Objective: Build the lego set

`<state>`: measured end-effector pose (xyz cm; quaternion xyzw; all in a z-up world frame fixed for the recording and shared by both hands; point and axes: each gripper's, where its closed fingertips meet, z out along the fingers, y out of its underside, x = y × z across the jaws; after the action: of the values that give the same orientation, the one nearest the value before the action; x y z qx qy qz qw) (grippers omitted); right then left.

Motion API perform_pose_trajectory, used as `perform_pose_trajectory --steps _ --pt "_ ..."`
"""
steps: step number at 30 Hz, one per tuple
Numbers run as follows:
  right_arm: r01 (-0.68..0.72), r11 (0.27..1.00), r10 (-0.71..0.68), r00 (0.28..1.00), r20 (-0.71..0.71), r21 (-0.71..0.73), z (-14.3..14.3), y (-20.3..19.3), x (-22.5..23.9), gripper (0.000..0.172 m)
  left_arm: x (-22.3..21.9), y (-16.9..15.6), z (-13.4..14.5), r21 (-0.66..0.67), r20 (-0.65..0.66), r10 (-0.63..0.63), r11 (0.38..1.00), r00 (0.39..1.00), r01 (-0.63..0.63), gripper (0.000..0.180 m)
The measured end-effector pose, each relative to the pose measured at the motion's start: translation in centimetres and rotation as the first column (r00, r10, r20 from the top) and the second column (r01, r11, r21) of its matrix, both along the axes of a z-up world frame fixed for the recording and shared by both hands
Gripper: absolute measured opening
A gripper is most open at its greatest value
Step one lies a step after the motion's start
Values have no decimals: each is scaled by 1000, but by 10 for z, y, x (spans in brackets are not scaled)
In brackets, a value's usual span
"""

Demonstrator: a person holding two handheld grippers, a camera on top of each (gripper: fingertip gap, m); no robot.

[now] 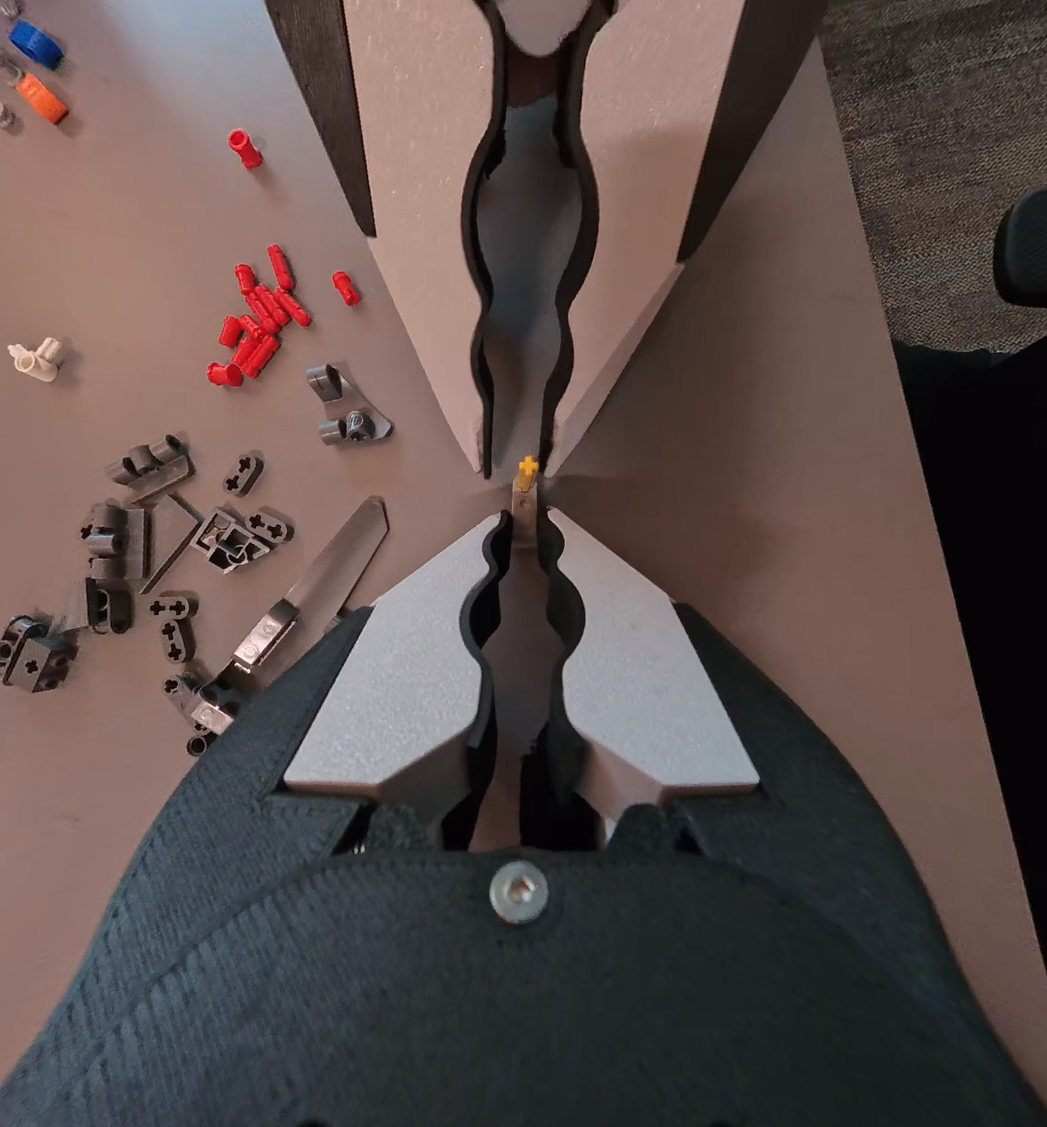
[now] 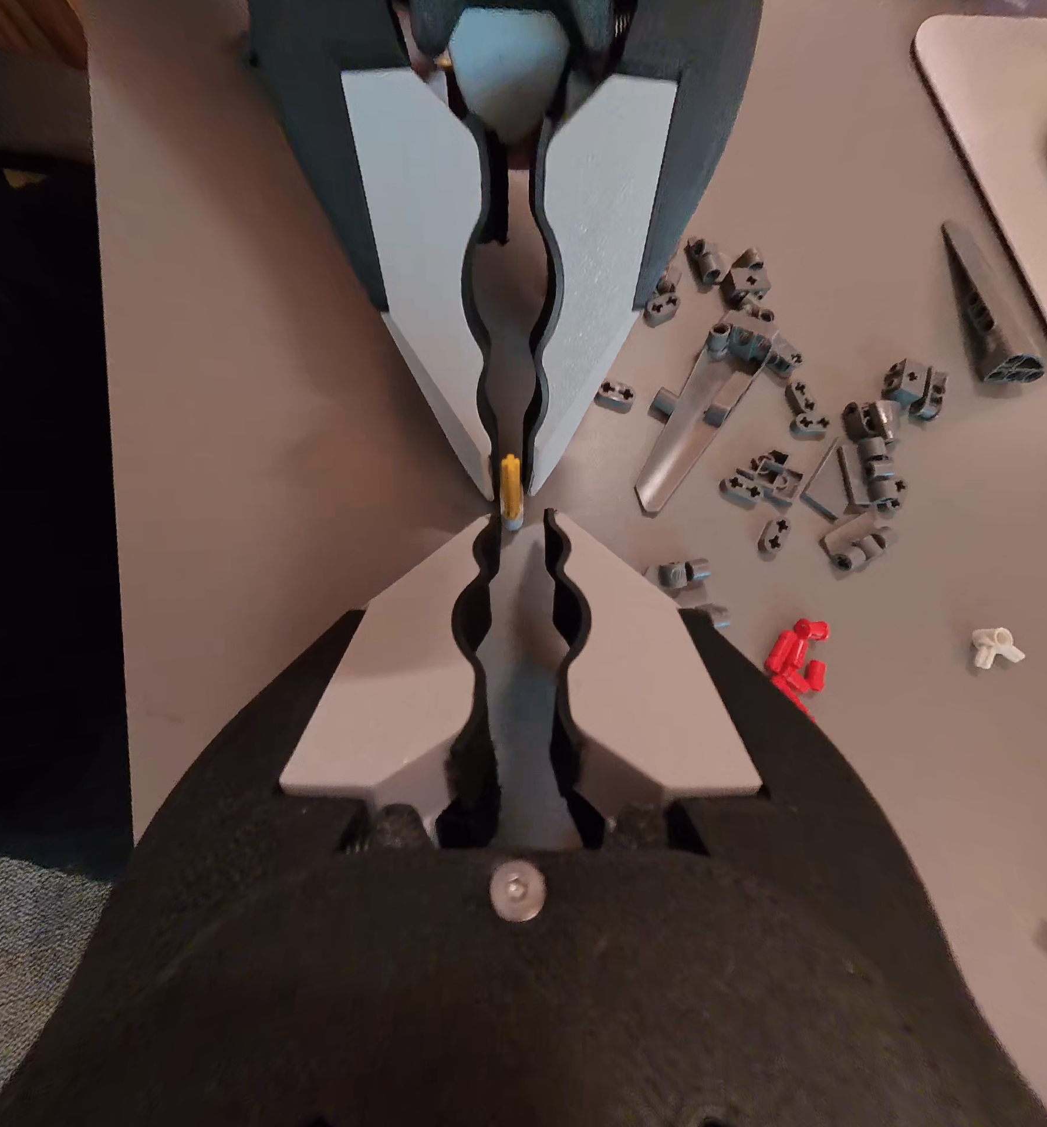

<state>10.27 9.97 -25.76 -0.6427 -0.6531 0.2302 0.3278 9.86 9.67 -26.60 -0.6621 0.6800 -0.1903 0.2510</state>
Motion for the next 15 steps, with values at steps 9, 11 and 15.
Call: perform_pose_trajectory --steps 9,11,15 --pt "5 1000 -5 1000 4 -9 -1 -1 -4 3 0 2 0 47 -13 -19 999 1000 20 7" --pt "14 1000 -14 1000 1 -22 -1 1 -4 2 -1 5 1 77 3 -10 997 1000 10 8" --pt "14 999 -14 1000 -13 -51 -1 2 -5 3 -4 5 7 120 58 7 993 998 -14 9"
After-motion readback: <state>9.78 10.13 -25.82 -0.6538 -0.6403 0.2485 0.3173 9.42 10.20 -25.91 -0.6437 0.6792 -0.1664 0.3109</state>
